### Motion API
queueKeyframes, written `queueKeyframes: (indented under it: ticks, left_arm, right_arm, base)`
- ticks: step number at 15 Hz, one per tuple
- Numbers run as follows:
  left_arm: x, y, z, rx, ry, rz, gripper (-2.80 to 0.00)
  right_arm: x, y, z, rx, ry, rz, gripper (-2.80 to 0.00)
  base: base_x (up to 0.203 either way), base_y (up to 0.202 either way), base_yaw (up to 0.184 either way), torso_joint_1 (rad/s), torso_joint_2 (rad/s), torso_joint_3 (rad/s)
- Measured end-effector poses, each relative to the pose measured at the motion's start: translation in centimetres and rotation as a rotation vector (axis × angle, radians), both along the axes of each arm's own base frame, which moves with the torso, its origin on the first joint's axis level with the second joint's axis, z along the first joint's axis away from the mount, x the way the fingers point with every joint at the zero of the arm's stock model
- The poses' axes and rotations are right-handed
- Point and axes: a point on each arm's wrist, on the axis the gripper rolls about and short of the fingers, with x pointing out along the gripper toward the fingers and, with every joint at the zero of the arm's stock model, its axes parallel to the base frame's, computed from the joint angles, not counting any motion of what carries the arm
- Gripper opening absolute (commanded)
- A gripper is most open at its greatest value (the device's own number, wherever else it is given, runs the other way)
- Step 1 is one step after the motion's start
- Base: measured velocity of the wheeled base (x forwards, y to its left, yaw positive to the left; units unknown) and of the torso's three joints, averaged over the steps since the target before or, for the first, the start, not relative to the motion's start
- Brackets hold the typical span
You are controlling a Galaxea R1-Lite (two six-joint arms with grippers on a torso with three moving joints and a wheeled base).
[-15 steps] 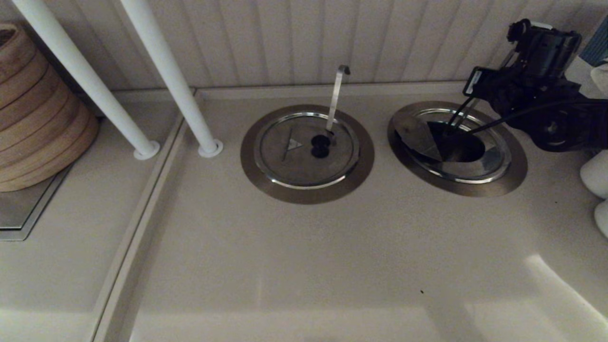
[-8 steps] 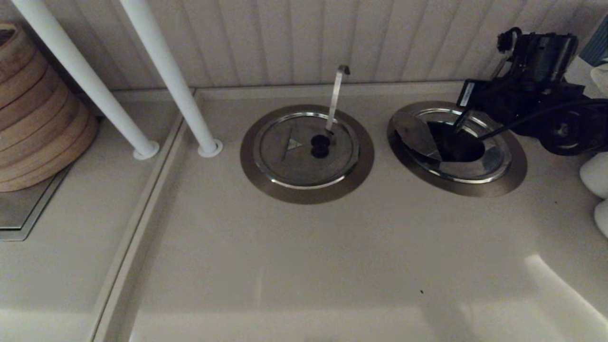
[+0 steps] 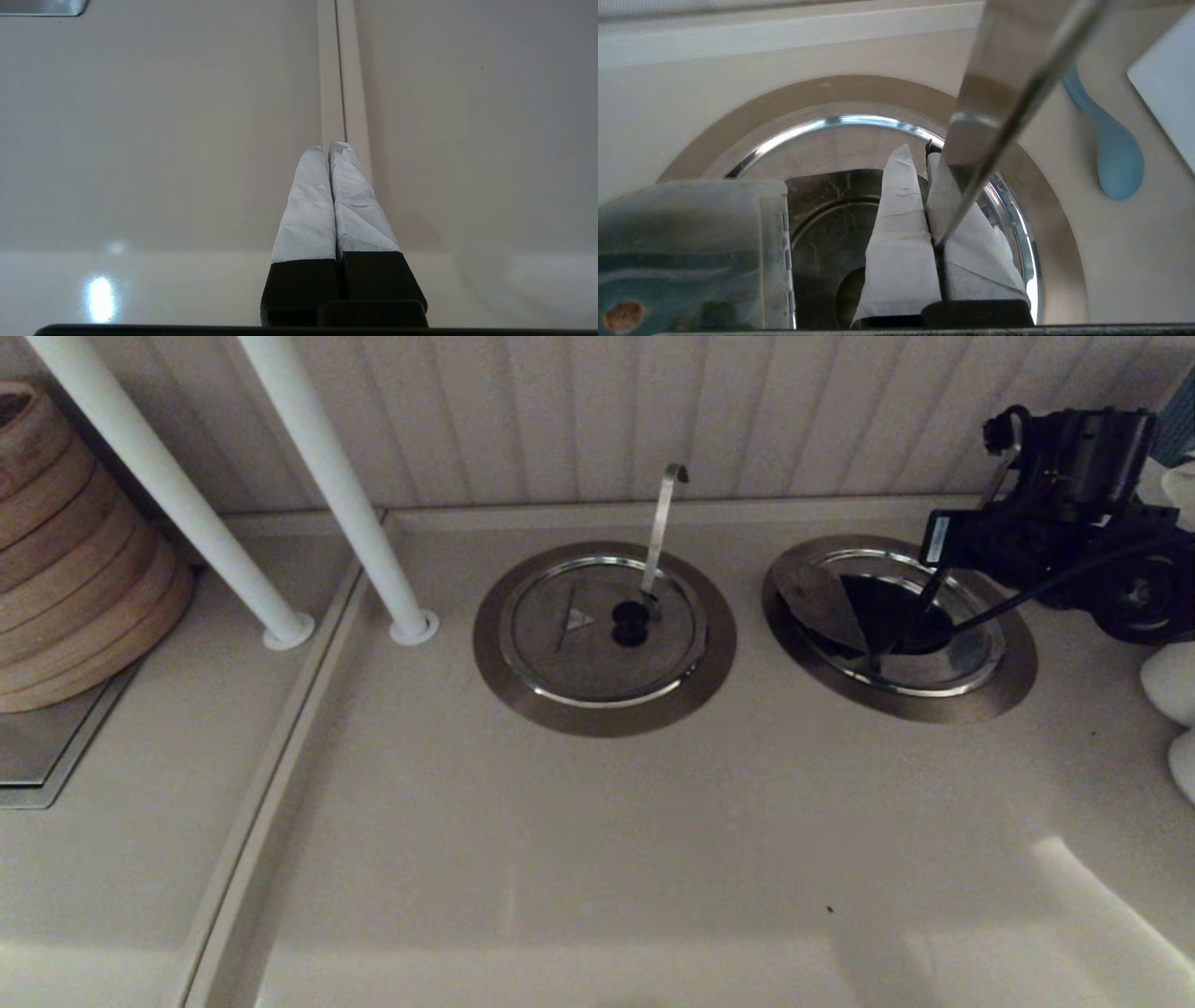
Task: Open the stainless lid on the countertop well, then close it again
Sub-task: Stir with a spoon
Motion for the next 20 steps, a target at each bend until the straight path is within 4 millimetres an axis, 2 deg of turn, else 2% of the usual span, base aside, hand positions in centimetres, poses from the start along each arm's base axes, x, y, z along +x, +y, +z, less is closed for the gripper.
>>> queueKeyframes:
  ticks: [4,11,17,20]
  left_arm:
    - [0.0,0.0,0.0,0.001,0.000,-0.001,-2.80]
    - [0.0,0.0,0.0,0.000,0.000,0.000,-2.80]
    - [0.0,0.0,0.0,0.000,0.000,0.000,-2.80]
    - [0.0,0.0,0.0,0.000,0.000,-0.001,-2.80]
  right_arm:
    - [0.6,-0.7,0.2,0.011,-0.039,-0.026,-2.80]
    - [1.3,0.0,0.4,0.104,-0.102,0.000,-2.80]
    - [-0.3,-0.1,1.5,0.104,-0.060,0.020,-2.80]
    - [-0.7,-0.9,1.7,0.069,-0.036,0.000,-2.80]
  base:
    - [0.000,0.000,0.000,0.000,0.00,0.000]
    - [0.000,0.000,0.000,0.000,0.00,0.000]
    - [0.000,0.000,0.000,0.000,0.00,0.000]
    - [0.000,0.000,0.000,0.000,0.00,0.000]
